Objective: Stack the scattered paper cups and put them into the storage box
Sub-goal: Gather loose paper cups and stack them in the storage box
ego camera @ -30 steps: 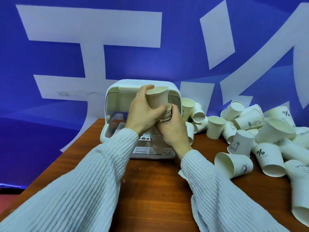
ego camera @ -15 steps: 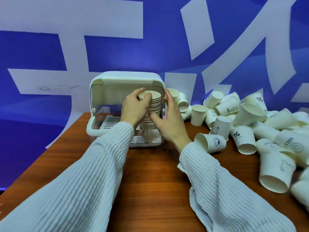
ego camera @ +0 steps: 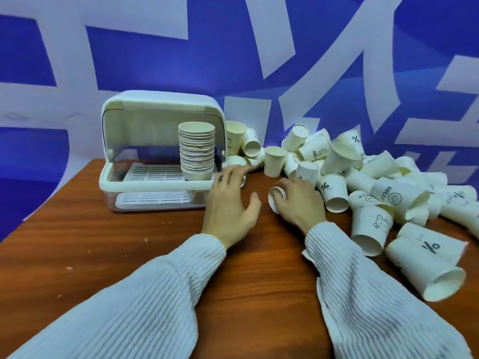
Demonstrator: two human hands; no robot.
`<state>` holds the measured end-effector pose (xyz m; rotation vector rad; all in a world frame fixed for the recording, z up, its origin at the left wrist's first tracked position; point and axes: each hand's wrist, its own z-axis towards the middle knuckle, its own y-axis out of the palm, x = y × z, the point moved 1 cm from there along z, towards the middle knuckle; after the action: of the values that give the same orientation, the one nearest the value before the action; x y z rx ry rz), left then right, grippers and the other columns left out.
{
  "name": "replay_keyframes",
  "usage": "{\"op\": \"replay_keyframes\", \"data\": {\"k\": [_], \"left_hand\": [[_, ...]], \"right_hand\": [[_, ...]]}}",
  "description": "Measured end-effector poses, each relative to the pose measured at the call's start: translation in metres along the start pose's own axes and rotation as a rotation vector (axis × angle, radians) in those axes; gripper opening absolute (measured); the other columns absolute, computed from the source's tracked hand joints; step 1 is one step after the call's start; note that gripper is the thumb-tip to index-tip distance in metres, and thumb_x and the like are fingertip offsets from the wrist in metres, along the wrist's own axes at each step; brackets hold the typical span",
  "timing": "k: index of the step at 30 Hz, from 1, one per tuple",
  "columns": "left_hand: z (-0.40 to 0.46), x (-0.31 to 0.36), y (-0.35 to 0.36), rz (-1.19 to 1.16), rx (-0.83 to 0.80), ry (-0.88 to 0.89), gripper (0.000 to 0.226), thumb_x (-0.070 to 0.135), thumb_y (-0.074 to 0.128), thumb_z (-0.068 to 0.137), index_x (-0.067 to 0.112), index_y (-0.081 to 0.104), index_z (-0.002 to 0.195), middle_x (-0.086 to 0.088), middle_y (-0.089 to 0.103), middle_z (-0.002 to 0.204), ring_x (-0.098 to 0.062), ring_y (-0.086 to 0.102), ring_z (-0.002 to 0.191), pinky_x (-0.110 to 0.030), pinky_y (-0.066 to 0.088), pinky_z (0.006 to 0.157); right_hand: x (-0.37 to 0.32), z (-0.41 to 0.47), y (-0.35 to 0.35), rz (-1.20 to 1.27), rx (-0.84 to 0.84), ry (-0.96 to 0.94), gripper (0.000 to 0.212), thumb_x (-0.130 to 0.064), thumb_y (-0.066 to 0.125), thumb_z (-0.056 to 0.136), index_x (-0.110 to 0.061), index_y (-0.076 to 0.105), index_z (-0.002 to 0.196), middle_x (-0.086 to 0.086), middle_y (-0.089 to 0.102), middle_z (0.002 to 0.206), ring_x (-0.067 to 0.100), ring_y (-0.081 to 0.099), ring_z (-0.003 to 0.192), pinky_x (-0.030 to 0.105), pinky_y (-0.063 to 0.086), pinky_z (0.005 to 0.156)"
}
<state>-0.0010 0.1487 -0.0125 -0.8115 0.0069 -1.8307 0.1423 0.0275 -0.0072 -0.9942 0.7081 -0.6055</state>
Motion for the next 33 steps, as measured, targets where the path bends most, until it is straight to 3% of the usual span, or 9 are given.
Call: {"op": "replay_keyframes", "data": {"k": [4,6,8,12,18,22,28,31,33], "left_hand": [[-0.005,-0.008,0.002,-0.139,-0.300,-0.212,0.109,0.039,0.086,0.077,0.035,0.015,0.160,0.017,0.034,0.148,0.024,0.029,0.129,-0.006,0.023,0.111],[-0.006,-0.009,0.003,-0.183,-0.286,-0.288,0.116,0.040,0.086,0.077,0.038,0.007,0.161,0.011,0.043,0.153,0.001,0.041,0.138,-0.022,0.032,0.117],[-0.004,-0.008,-0.002,-0.132,-0.133,-0.289,0.101,0.036,0.080,0.082,0.033,0.016,0.161,0.004,0.051,0.150,-0.012,0.050,0.135,-0.034,0.040,0.114],[0.001,-0.005,-0.021,-0.078,0.144,-0.267,0.088,0.029,0.081,0.083,0.025,0.032,0.155,0.011,0.050,0.144,-0.006,0.047,0.131,-0.019,0.034,0.106],[0.001,-0.016,-0.022,-0.042,0.149,-0.237,0.072,0.042,0.074,0.086,0.027,0.041,0.148,0.010,0.054,0.141,-0.005,0.050,0.128,-0.022,0.038,0.104],[0.001,-0.017,-0.018,-0.040,0.144,-0.202,0.068,0.043,0.071,0.086,0.029,0.042,0.146,0.015,0.051,0.138,-0.003,0.050,0.126,-0.019,0.039,0.102],[0.011,-0.012,-0.027,-0.130,0.194,-0.253,0.068,0.047,0.080,0.081,0.025,0.050,0.139,0.016,0.058,0.131,-0.001,0.054,0.123,-0.016,0.042,0.104],[0.026,-0.009,-0.045,-0.153,0.286,-0.264,0.064,0.058,0.078,0.076,0.030,0.055,0.129,0.016,0.060,0.124,-0.003,0.057,0.117,-0.020,0.047,0.100],[0.039,-0.010,-0.061,-0.182,0.369,-0.285,0.059,0.057,0.080,0.076,0.031,0.057,0.125,0.014,0.062,0.122,-0.005,0.058,0.115,-0.016,0.047,0.096]], "right_hand": [[-0.022,0.000,0.000,0.870,-0.035,0.127,0.029,-0.039,0.054,0.097,-0.021,0.076,0.100,-0.001,0.075,0.100,0.027,0.067,0.106,0.050,0.052,0.097],[-0.042,-0.003,0.005,1.184,-0.214,0.125,0.037,-0.047,0.056,0.101,-0.017,0.078,0.103,0.000,0.079,0.102,0.024,0.072,0.107,0.043,0.053,0.099],[-0.055,0.001,0.015,1.311,-0.144,0.175,0.050,-0.058,0.049,0.102,-0.016,0.077,0.102,0.003,0.080,0.099,0.022,0.075,0.099,0.041,0.055,0.094],[-0.062,0.028,0.034,1.013,0.192,0.262,0.024,-0.042,0.058,0.100,-0.023,0.072,0.107,-0.006,0.073,0.101,0.021,0.068,0.108,0.036,0.050,0.097],[-0.067,0.072,0.064,0.739,-0.068,0.317,0.085,-0.076,0.057,0.083,-0.026,0.045,0.151,0.003,0.060,0.144,0.029,0.053,0.136,0.049,0.041,0.112],[-0.073,0.084,0.068,0.581,-0.160,0.344,0.078,-0.079,0.056,0.079,-0.036,0.045,0.144,-0.003,0.063,0.136,0.029,0.049,0.134,0.045,0.033,0.112],[-0.062,0.076,0.057,0.986,-0.031,0.378,0.093,-0.055,0.064,0.064,-0.028,0.041,0.150,0.000,0.061,0.138,0.025,0.059,0.125,0.047,0.045,0.109],[-0.066,0.054,0.031,1.273,0.300,0.345,0.081,-0.021,0.068,0.089,-0.027,0.031,0.161,-0.009,0.054,0.145,-0.006,0.060,0.110,0.016,0.047,0.093],[-0.070,0.046,0.012,1.305,0.500,0.228,0.073,-0.014,0.068,0.093,-0.028,0.036,0.158,-0.012,0.051,0.144,-0.016,0.055,0.114,0.010,0.046,0.092]]}}
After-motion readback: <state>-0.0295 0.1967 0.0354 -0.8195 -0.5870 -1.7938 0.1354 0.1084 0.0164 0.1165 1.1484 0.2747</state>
